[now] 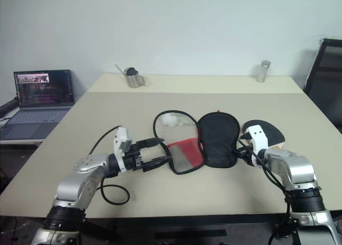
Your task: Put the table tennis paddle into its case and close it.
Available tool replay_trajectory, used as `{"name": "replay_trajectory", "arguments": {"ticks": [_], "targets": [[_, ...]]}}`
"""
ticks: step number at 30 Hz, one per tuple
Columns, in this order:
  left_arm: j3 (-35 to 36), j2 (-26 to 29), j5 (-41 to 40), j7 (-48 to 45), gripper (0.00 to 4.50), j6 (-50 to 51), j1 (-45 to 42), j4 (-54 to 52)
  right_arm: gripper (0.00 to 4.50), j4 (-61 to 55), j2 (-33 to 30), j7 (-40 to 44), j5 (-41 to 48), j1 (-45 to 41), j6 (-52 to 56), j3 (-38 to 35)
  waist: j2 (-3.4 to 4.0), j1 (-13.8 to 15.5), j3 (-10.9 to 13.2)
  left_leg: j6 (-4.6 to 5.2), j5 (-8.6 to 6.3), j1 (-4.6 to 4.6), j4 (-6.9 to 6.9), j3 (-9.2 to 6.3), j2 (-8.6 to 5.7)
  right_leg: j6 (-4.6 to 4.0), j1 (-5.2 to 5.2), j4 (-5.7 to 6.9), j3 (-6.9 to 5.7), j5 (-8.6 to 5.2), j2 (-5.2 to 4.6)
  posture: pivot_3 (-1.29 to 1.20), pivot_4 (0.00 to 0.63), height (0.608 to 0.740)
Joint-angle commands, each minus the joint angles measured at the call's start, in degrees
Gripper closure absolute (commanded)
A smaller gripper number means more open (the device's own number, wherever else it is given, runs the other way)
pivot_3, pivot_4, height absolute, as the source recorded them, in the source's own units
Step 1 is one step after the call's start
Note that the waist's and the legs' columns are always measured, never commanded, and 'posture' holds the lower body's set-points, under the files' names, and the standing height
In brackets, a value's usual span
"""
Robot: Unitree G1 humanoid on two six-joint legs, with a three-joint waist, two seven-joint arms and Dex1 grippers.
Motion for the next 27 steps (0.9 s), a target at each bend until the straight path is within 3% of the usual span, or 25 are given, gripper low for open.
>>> {"name": "replay_trajectory", "arguments": {"ticks": [1, 5, 9, 15, 27], "targets": [[-0.1, -0.2, 0.0, 0.1, 0.00, -0.8, 0.0, -1.6, 1.47, -3.1, -1.4, 0.6, 0.8, -0.7, -0.6, -2.3, 0.00, 0.0, 0.0, 0.00, 0.00, 0.00, 0.00, 0.00, 0.00, 0.00, 0.00, 0.00, 0.00, 0.00, 0.00, 0.00, 0.150, 0.740], [0.3, -0.1, -0.5, 0.9, 0.00, 0.0, -0.1, -2.8, 0.16, -7.1, -6.2, 5.7, 1.9, 0.7, -6.0, -5.4, 0.02, 0.0, 0.0, 0.00, 0.00, -0.03, 0.00, -0.01, -0.01, 0.00, 0.00, -0.02, 0.00, 0.00, 0.00, 0.00, 0.150, 0.740], [1.0, 0.2, -1.4, 1.8, 0.00, 1.2, -1.0, -4.4, 0.16, -3.2, -11.7, 7.4, 1.5, 0.9, -8.3, -9.5, 0.00, 0.2, 0.0, 0.00, 0.00, -0.06, 0.01, 0.00, -0.03, 0.01, 0.00, -0.06, -0.02, 0.00, -0.02, 0.00, 0.150, 0.740], [0.2, 0.5, -2.3, 1.5, 0.00, 3.8, -5.6, -5.2, 0.16, 10.3, -18.4, 10.9, -1.5, 1.9, -13.5, -10.1, -0.01, 0.6, 0.0, 0.00, 0.00, -0.06, 0.04, 0.10, -0.01, 0.01, 0.02, -0.06, -0.05, 0.00, -0.01, 0.00, 0.150, 0.740], [-3.1, 0.8, -4.5, -4.4, 0.00, 9.4, -15.9, -5.1, 0.16, 24.7, -18.0, 16.0, -7.5, 1.9, -22.4, -4.6, -0.01, 0.4, 0.0, 0.01, 0.00, -0.02, 0.06, 0.29, -0.02, 0.02, 0.02, -0.03, -0.05, 0.01, 0.00, 0.00, 0.150, 0.740]]}}
